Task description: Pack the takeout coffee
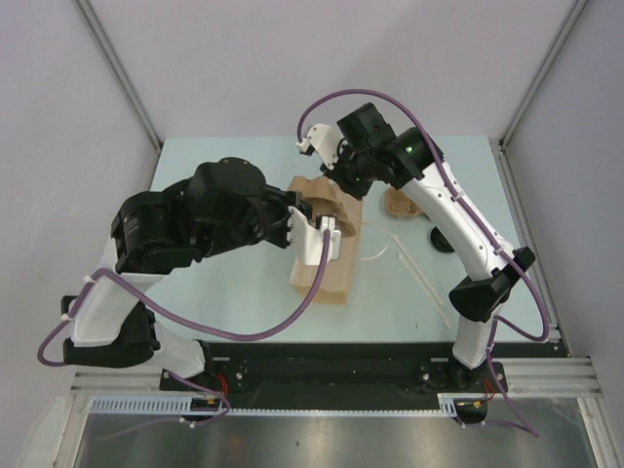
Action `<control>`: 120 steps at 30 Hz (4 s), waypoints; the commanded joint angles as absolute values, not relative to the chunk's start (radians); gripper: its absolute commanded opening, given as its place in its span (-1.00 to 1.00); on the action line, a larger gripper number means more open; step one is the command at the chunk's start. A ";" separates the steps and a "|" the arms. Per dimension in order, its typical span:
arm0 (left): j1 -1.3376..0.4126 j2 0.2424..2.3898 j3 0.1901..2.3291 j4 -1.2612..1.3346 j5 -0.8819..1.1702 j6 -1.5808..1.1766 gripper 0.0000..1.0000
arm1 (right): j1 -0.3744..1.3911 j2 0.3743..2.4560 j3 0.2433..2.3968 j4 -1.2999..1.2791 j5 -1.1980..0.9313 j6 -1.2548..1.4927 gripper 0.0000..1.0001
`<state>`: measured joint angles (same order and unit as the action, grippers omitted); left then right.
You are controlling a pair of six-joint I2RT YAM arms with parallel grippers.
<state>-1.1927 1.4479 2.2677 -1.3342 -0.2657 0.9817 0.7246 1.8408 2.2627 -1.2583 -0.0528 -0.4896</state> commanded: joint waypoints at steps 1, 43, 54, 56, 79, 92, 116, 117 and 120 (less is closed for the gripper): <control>-1.209 1.405 2.281 -1.465 -0.330 1.029 -1.00 | 0.727 1.848 2.283 -1.219 0.000 -0.482 -1.00; -1.299 1.463 2.100 -1.466 -0.244 0.974 -1.00 | 0.750 1.850 2.329 -1.253 -0.086 -0.465 -1.00; -1.149 1.506 2.054 -1.466 -0.083 0.960 -1.00 | 0.761 1.818 2.306 -1.261 -0.159 -0.466 -1.00; -1.131 1.511 2.036 -1.467 -0.060 0.959 -1.00 | 0.762 1.813 2.301 -1.264 -0.181 -0.468 -1.00; -1.000 1.585 2.100 -1.460 0.062 0.940 -1.00 | 0.750 1.838 2.253 -1.212 -0.222 -0.468 -1.00; -1.094 1.614 2.198 -1.463 -0.067 0.943 -1.00 | 0.750 1.876 2.278 -1.219 -0.179 -0.449 -1.00; -0.945 1.623 2.020 -1.465 0.207 0.936 -1.00 | 0.735 1.819 2.237 -1.169 -0.307 -0.451 -1.00; -0.939 1.629 2.019 -1.465 0.216 0.937 -1.00 | 0.733 1.816 2.232 -1.163 -0.307 -0.454 -1.00; -0.914 1.640 2.005 -1.466 0.258 0.933 -1.00 | 0.727 1.809 2.215 -1.144 -0.310 -0.453 -1.00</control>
